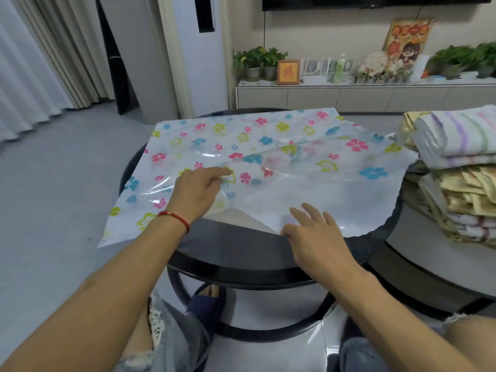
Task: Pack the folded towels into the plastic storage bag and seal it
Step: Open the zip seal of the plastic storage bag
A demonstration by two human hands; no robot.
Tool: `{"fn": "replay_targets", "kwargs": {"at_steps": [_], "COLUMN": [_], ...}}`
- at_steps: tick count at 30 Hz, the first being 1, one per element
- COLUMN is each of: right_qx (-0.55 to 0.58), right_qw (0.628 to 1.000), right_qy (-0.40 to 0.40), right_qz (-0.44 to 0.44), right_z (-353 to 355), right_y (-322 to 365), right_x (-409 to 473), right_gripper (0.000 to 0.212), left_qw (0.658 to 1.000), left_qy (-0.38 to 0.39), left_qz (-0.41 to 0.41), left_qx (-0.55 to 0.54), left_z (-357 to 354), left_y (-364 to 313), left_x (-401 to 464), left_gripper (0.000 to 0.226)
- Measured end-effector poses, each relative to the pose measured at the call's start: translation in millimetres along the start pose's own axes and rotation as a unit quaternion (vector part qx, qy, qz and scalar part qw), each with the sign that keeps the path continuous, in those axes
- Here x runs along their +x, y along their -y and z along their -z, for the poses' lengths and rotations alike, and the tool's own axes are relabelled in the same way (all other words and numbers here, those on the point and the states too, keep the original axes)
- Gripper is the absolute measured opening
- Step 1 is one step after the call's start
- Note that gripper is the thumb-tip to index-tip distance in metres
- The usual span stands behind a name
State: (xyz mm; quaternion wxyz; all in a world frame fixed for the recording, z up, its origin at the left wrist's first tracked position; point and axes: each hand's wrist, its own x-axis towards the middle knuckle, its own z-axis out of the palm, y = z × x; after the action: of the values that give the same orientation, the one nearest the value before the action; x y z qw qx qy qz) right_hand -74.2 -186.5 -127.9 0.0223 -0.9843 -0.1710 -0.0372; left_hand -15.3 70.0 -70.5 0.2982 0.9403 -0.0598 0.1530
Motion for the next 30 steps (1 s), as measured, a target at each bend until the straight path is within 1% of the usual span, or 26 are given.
{"fn": "replay_targets", "kwargs": {"at_steps": [1, 2, 3, 5, 6, 8, 9, 11, 13, 14, 17, 18, 19, 20, 21, 22, 23, 25, 26, 28, 30], "right_qx": [-0.013, -0.004, 0.021, 0.070, 0.065, 0.034, 0.036, 0.065, 0.085, 0.088, 0.094, 0.100, 0.104, 0.104, 0.104, 0.106, 0.106, 0.107, 0.113, 0.129, 0.129], "right_qw": [1.000, 0.999, 0.998, 0.992, 0.990, 0.988, 0.989, 0.987, 0.983, 0.981, 0.983, 0.985, 0.986, 0.989, 0.990, 0.991, 0.992, 0.990, 0.988, 0.983, 0.979], "right_qy": [-0.014, -0.033, -0.049, -0.073, -0.086, -0.094, -0.088, -0.087, -0.099, -0.102, -0.065, -0.059, -0.057, -0.055, -0.052, -0.050, -0.053, -0.075, -0.086, -0.089, -0.066], "right_qz": [0.004, 0.014, 0.030, 0.072, 0.093, 0.117, 0.116, 0.118, 0.132, 0.142, 0.141, 0.128, 0.113, 0.094, 0.075, 0.057, 0.045, 0.049, 0.065, 0.097, 0.142], "right_z": [1.0, 2.2, 3.3, 3.2, 2.3, 4.4, 6.4, 8.9, 6.9, 3.6, -4.6, -4.9, -3.6, -1.4, 1.4, 3.9, 5.9, 10.0, 10.9, 11.4, 10.7], "right_y": [7.0, 17.5, 29.8, 53.0, 61.0, 66.4, 64.9, 62.4, 66.9, 69.4, 69.9, 68.1, 66.1, 64.4, 63.7, 63.5, 63.5, 67.9, 72.3, 83.4, 92.2], "right_x": [-0.6, 0.9, 4.4, 16.6, 23.4, 34.0, 37.5, 38.5, 33.2, 29.4, 18.2, 16.3, 15.8, 16.7, 18.8, 21.4, 24.3, 28.6, 29.8, 32.1, 36.4], "right_gripper": [0.033, 0.036, 0.043, 0.055, 0.057, 0.051, 0.046, 0.042, 0.038, 0.034, 0.020, 0.020, 0.021, 0.023, 0.022, 0.022, 0.022, 0.020, 0.019, 0.027, 0.038], "left_qw": [0.999, 0.995, 0.989, 0.975, 0.970, 0.968, 0.972, 0.988, 0.997, 0.999, 0.998, 0.998, 0.997, 0.997, 0.996, 0.991, 0.986, 0.979, 0.978, 0.981, 0.984], "left_qy": [0.022, 0.053, 0.089, 0.162, 0.194, 0.232, 0.223, 0.147, 0.060, 0.028, -0.033, -0.035, -0.017, 0.024, 0.080, 0.130, 0.159, 0.177, 0.181, 0.181, 0.167], "left_qz": [0.011, 0.021, 0.024, 0.010, -0.009, -0.045, -0.055, -0.051, -0.031, -0.017, 0.041, 0.061, 0.068, 0.061, 0.040, 0.018, 0.000, -0.015, -0.016, -0.026, -0.038], "left_qx": [-0.044, -0.081, -0.112, -0.150, -0.147, -0.091, -0.051, 0.008, 0.027, 0.035, 0.025, 0.006, -0.014, -0.027, -0.019, 0.011, 0.052, 0.102, 0.101, 0.066, 0.039], "left_z": [2.4, 4.2, 5.7, 7.2, 7.6, 6.9, 6.2, 6.1, 7.1, 8.3, 16.1, 19.5, 22.6, 25.0, 26.9, 27.6, 27.7, 27.4, 26.0, 22.4, 19.7], "left_y": [0.6, 0.3, -0.7, -3.2, -3.5, 0.4, 4.1, 9.6, 13.7, 15.7, 24.4, 26.6, 28.1, 29.2, 29.5, 29.8, 30.3, 30.0, 30.3, 30.0, 31.3], "left_x": [0.8, 0.8, -0.5, -6.1, -9.9, -17.1, -19.3, -19.7, -13.9, -9.4, 7.4, 10.1, 9.1, 4.6, -3.8, -13.9, -23.8, -37.4, -39.7, -37.8, -34.1], "left_gripper": [0.031, 0.031, 0.035, 0.052, 0.060, 0.071, 0.071, 0.063, 0.057, 0.053, 0.039, 0.034, 0.028, 0.024, 0.027, 0.037, 0.048, 0.065, 0.067, 0.060, 0.058]}}
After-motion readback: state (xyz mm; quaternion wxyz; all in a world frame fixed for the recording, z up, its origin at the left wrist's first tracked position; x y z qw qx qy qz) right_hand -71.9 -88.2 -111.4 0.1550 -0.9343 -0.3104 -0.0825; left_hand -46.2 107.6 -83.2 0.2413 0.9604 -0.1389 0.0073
